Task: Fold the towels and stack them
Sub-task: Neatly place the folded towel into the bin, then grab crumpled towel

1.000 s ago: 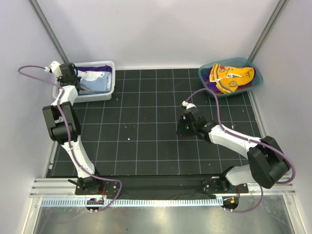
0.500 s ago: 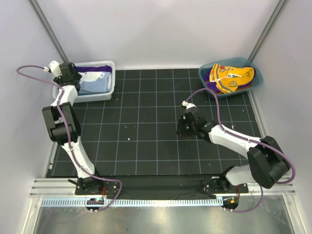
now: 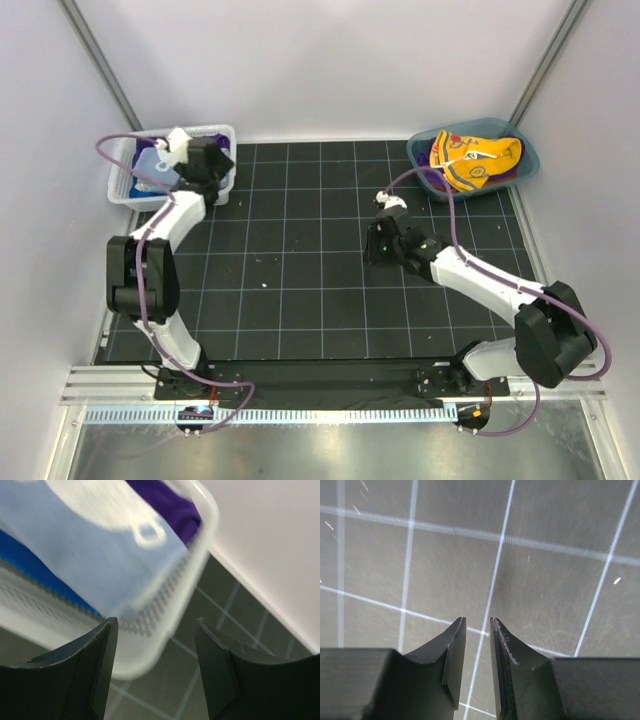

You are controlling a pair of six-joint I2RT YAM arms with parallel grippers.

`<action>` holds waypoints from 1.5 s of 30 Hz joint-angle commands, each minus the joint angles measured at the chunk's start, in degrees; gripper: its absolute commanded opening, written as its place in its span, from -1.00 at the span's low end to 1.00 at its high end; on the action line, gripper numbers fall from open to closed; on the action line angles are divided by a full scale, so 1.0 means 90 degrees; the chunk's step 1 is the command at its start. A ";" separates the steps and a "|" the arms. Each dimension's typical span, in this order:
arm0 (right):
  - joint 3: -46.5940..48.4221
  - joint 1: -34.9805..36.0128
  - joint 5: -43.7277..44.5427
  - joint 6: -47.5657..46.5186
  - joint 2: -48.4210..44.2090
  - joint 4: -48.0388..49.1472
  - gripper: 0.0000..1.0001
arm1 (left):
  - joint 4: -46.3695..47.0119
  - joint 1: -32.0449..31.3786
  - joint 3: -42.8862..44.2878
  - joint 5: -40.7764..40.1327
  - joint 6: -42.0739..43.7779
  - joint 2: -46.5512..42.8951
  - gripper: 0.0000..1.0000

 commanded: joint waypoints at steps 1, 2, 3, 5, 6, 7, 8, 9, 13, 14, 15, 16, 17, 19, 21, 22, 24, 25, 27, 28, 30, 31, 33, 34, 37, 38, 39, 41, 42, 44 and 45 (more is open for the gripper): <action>0.0697 -0.0243 0.0431 0.0019 -0.0251 -0.0351 -0.32 | 0.0187 -0.0636 -0.0524 -0.0117 -0.0386 -0.0929 0.32; 0.0988 -0.0322 0.0441 0.0009 -0.0212 -0.0440 -0.31 | 0.0158 -0.1044 -0.0651 -0.0146 -0.0357 -0.1068 0.32; 0.1155 -0.0448 0.0499 0.0000 -0.0154 -0.0538 -0.31 | 0.0012 -0.1299 -0.0817 -0.0166 -0.0318 -0.1204 0.32; 0.1729 -0.0828 0.0597 -0.0078 0.0012 -0.0859 -0.30 | -0.0153 -0.1729 -0.0993 -0.0098 -0.0210 -0.1517 0.32; 0.1946 -0.0985 0.0684 -0.0108 0.0245 -0.0967 -0.29 | -0.0522 -0.2157 -0.1023 -0.0010 -0.0161 -0.1779 0.32; 0.2160 -0.1151 0.0772 -0.0137 0.0382 -0.1075 -0.29 | -0.0758 -0.2325 -0.1014 0.0068 -0.0132 -0.1898 0.32; 0.2607 -0.1607 0.0754 -0.0137 0.0539 -0.1269 -0.29 | -0.0954 -0.2530 -0.1023 0.0330 -0.0093 -0.2015 0.32; 0.2825 -0.1805 0.0763 -0.0156 0.0811 -0.1348 -0.29 | -0.1410 -0.2851 -0.0995 0.0400 -0.0044 -0.2287 0.32; 0.3801 -0.2821 0.0929 0.0048 0.1535 -0.1564 -0.24 | -0.2513 -0.3450 -0.0887 0.1140 0.0122 -0.2972 0.34; 0.4161 -0.2977 0.0949 0.0145 0.1691 -0.1516 -0.19 | -0.2770 -0.3470 -0.0829 0.1365 0.0267 -0.3089 0.34; 0.4387 -0.3269 0.0988 0.0281 0.2099 -0.1515 -0.17 | -0.3130 -0.3489 -0.0674 0.1657 0.0307 -0.3381 0.35; 0.4641 -0.3398 0.1056 0.0370 0.2306 -0.1544 -0.17 | -0.3327 -0.3509 -0.0662 0.1776 0.0375 -0.3557 0.35; 0.5155 -0.3524 0.1085 0.0409 0.2569 -0.1515 -0.16 | -0.3580 -0.3509 -0.0691 0.1913 0.0540 -0.3724 0.37; 0.5705 -0.3759 0.1163 0.0449 0.3328 -0.1437 -0.15 | -0.3972 -0.3509 -0.0682 0.2167 0.0766 -0.4201 0.38; 0.6525 -0.3973 0.1359 0.0449 0.3790 -0.1340 -0.13 | -0.4344 -0.3509 -0.0847 0.2285 0.1117 -0.4534 0.41; 0.6731 -0.4139 0.1320 0.0497 0.4043 -0.1233 -0.12 | -0.4441 -0.3518 -0.0915 0.2392 0.1244 -0.4671 0.42; 0.7414 -0.4296 0.1194 0.0624 0.4766 -0.1027 -0.11 | -0.4714 -0.3509 -0.1032 0.2306 0.1517 -0.4994 0.44; 0.7726 -0.4423 0.1193 0.0683 0.5030 -0.1153 -0.11 | -0.4735 -0.3509 -0.1091 0.2257 0.1567 -0.5101 0.45; 0.8605 -0.4541 0.1057 0.0898 0.5801 -0.1290 -0.11 | -0.4619 -0.3509 -0.1325 0.2314 0.1606 -0.5297 0.46; 0.8821 -0.4580 0.1047 0.0937 0.5968 -0.1300 -0.11 | -0.4579 -0.3509 -0.1394 0.2344 0.1587 -0.5317 0.46; 0.9067 -0.4649 0.1056 0.1063 0.6282 -0.1096 -0.10 | -0.4462 -0.3509 -0.1599 0.2461 0.1548 -0.5317 0.46; 0.9048 -0.4678 0.0969 0.1103 0.6350 -0.0960 -0.08 | -0.4394 -0.3509 -0.1658 0.2674 0.1548 -0.5298 0.46; 0.9028 -0.4775 0.0881 0.1297 0.6564 -0.0657 -0.06 | -0.4296 -0.3509 -0.1863 0.2647 0.1538 -0.5268 0.45; 0.9047 -0.4805 0.0745 0.1337 0.6653 -0.0588 -0.06 | -0.4170 -0.3509 -0.1931 0.2685 0.1538 -0.5259 0.46; 0.9233 -0.4873 0.0656 0.1493 0.6974 -0.0655 -0.07 | -0.4110 -0.3509 -0.2020 0.2666 0.1538 -0.5200 0.46; 0.9127 -0.4883 0.0627 0.1484 0.6985 -0.0559 -0.07 | -0.4091 -0.3509 -0.2039 0.2666 0.1538 -0.5181 0.45; 0.9019 -0.4903 0.0607 0.1474 0.6985 -0.0481 -0.08 | -0.4081 -0.3509 -0.2039 0.2676 0.1538 -0.5180 0.45; 0.8717 -0.4912 0.0568 0.1474 0.6908 -0.0257 -0.09 | -0.4052 -0.3509 -0.2068 0.2657 0.1538 -0.5180 0.46; 0.8609 -0.4922 0.0558 0.1484 0.6878 -0.0168 -0.10 | -0.4042 -0.3509 -0.2088 0.2647 0.1529 -0.5190 0.46; 0.8423 -0.4932 0.0490 0.1494 0.6820 -0.0002 -0.14 | -0.4022 -0.3509 -0.2117 0.2627 0.1528 -0.5171 0.45; 0.8422 -0.4932 0.0480 0.1484 0.6819 -0.0030 -0.16 | -0.4013 -0.3509 -0.2137 0.2627 0.1528 -0.5171 0.45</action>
